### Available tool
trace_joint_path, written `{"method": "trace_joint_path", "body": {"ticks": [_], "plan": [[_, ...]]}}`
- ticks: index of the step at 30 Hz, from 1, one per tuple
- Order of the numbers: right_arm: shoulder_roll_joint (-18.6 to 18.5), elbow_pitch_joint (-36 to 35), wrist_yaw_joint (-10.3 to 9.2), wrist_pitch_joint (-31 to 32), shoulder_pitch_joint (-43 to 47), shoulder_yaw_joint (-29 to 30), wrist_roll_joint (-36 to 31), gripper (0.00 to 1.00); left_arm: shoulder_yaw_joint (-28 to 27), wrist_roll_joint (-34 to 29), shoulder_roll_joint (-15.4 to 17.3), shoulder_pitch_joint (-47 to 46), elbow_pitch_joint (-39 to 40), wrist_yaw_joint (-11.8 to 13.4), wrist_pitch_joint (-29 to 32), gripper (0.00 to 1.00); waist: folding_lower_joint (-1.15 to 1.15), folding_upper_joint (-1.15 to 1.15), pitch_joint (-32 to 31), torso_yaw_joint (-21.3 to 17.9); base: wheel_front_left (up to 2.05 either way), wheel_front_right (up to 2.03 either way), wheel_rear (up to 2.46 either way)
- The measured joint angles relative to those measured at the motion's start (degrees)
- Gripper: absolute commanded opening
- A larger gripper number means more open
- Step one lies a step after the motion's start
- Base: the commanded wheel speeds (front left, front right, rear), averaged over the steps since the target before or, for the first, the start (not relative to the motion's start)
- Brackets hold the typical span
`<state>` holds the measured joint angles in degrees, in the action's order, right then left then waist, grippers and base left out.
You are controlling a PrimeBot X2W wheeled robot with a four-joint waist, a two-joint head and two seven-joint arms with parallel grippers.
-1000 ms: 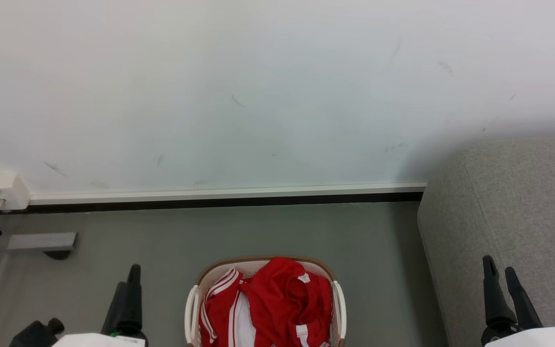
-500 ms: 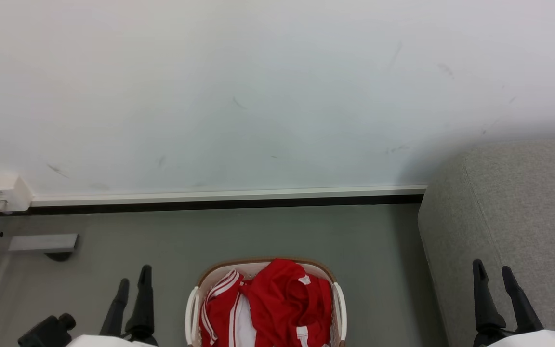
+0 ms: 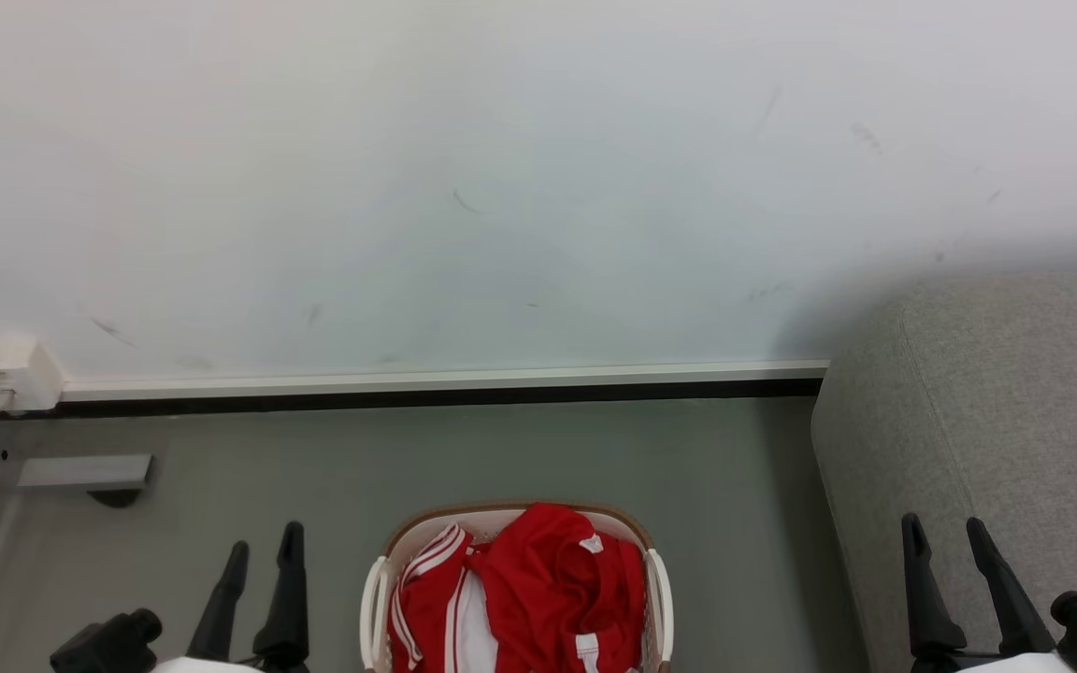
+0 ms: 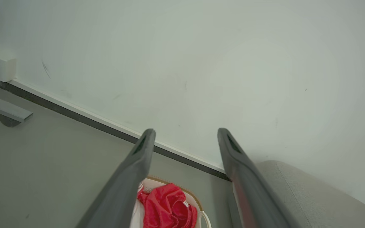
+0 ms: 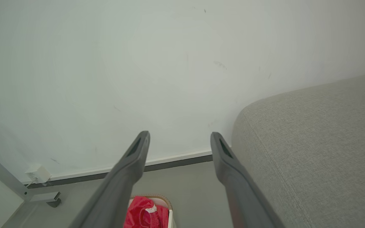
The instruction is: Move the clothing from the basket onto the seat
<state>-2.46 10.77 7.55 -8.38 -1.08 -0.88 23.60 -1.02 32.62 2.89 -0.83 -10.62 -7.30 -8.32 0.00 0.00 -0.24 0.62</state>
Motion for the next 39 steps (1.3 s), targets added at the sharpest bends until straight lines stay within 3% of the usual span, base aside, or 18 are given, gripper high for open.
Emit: {"method": "trace_joint_path", "body": {"ticks": [39], "plan": [[-0.15,0.32,0.00,-4.81,1.48,0.45,-14.27,1.00,1.08,-19.15,2.00,1.68,-0.73,-0.22,-4.88,1.00,0.00,0.00,0.55,-0.14,0.00,0.00,0.00]]}}
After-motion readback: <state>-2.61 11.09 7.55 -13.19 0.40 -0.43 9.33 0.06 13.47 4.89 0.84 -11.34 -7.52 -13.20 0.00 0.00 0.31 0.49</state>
